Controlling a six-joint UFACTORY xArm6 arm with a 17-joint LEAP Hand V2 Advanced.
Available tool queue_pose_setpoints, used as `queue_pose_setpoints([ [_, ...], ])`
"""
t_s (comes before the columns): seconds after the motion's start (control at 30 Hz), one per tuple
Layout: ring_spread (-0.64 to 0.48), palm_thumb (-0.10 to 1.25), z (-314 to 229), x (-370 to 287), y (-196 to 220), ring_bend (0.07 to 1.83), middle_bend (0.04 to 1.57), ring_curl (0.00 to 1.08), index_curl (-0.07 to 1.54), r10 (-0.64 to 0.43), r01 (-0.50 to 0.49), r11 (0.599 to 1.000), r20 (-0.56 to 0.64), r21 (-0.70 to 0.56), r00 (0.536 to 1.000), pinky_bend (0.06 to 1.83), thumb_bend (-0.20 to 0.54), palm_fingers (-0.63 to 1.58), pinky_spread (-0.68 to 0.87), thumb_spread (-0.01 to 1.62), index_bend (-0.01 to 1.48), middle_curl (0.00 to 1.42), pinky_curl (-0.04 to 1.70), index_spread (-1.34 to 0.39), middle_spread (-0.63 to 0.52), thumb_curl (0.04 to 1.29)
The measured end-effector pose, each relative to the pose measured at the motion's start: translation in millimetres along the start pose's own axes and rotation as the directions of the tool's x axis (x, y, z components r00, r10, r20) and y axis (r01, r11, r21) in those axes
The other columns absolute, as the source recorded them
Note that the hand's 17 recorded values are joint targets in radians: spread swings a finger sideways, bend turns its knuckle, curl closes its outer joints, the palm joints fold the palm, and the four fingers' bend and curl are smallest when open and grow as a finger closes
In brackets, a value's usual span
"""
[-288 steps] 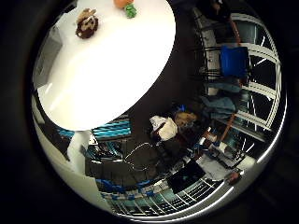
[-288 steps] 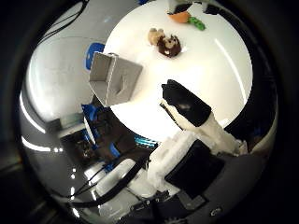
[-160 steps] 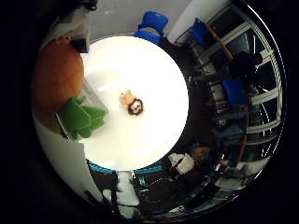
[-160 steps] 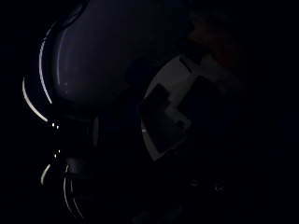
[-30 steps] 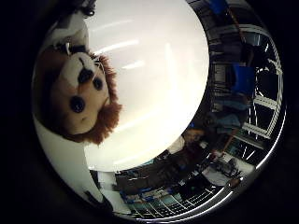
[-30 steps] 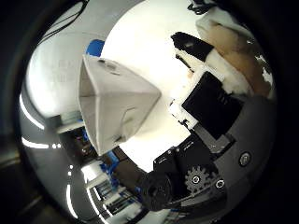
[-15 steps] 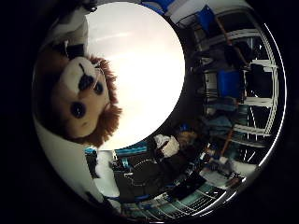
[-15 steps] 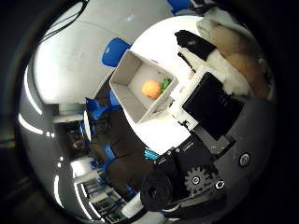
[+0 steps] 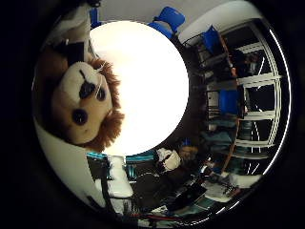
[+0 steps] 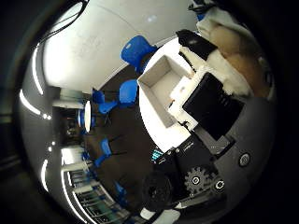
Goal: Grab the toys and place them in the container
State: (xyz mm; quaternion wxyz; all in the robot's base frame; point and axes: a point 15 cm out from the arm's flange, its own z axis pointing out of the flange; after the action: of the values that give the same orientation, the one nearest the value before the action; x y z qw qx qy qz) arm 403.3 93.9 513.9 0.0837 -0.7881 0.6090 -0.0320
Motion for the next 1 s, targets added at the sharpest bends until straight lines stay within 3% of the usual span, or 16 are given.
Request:
queue_pose_setpoints([
  [0.37, -0.24, 0.94, 51, -59, -35, 1.31, 1.31, 0.76, 0.83, -0.049, 0.050, 0.998, 0.024, -0.038, 0.999, 1.18, -0.025, 1.11, -0.24, 1.16, 1.01, 0.73, 0.98, -0.25, -0.15, 0.62],
  [0.43, -0.24, 0.87, 60, -61, -41, 1.31, 1.26, 0.72, 0.80, -0.048, 0.050, 0.998, 0.027, -0.042, 0.998, 1.13, -0.033, 1.11, -0.30, 1.15, 0.88, 0.70, 0.91, -0.26, -0.16, 0.59],
  [0.47, -0.24, 0.82, 67, -62, -43, 1.30, 1.23, 0.69, 0.77, -0.045, 0.046, 0.997, 0.026, -0.056, 0.999, 1.09, -0.039, 1.03, -0.36, 1.16, 0.72, 0.68, 0.86, -0.27, -0.16, 0.58],
  [0.53, -0.24, 0.73, 83, -62, -46, 1.23, 0.99, 0.65, 0.71, -0.045, 0.046, 0.995, 0.022, -0.089, 0.999, 1.09, -0.031, 0.60, -0.44, 1.20, 0.42, 0.60, 0.81, -0.32, -0.19, 0.52],
  [0.57, -0.21, 0.69, 95, -62, -47, 1.14, 0.87, 0.61, 0.69, -0.049, 0.051, 0.992, 0.020, -0.116, 0.999, 0.96, -0.034, 0.27, -0.34, 1.22, 0.43, 0.56, 0.80, -0.37, -0.18, 0.49],
  [0.6, -0.18, 0.68, 107, -61, -49, 1.07, 0.81, 0.58, 0.66, -0.056, 0.057, 0.988, 0.017, -0.141, 0.998, 0.91, -0.030, 0.16, -0.27, 1.22, 0.42, 0.53, 0.78, -0.39, -0.16, 0.48],
  [0.7, -0.01, 0.61, 138, -52, -52, 0.82, 0.61, 0.43, 0.54, -0.097, 0.093, 0.975, -0.013, -0.204, 0.995, 0.76, -0.021, 0.02, 0.13, 1.25, 0.38, 0.43, 0.66, -0.44, -0.08, 0.42],
  [0.77, 0.09, 0.59, 145, -48, -52, 0.69, 0.52, 0.36, 0.49, -0.106, 0.098, 0.970, -0.025, -0.221, 0.994, 0.71, -0.022, -0.02, 0.31, 1.25, 0.34, 0.38, 0.60, -0.45, -0.05, 0.39],
  [0.87, 0.17, 0.55, 147, -46, -48, 0.54, 0.40, 0.29, 0.43, -0.118, 0.108, 0.965, -0.028, -0.239, 0.993, 0.61, -0.022, -0.02, 0.44, 1.24, 0.27, 0.34, 0.51, -0.45, 0.00, 0.36],
  [1.0, 0.21, 0.54, 145, -45, -46, 0.43, 0.30, 0.25, 0.38, -0.133, 0.123, 0.962, -0.024, -0.244, 0.991, 0.54, -0.018, 0.02, 0.48, 1.23, 0.19, 0.31, 0.43, -0.46, 0.02, 0.34],
])
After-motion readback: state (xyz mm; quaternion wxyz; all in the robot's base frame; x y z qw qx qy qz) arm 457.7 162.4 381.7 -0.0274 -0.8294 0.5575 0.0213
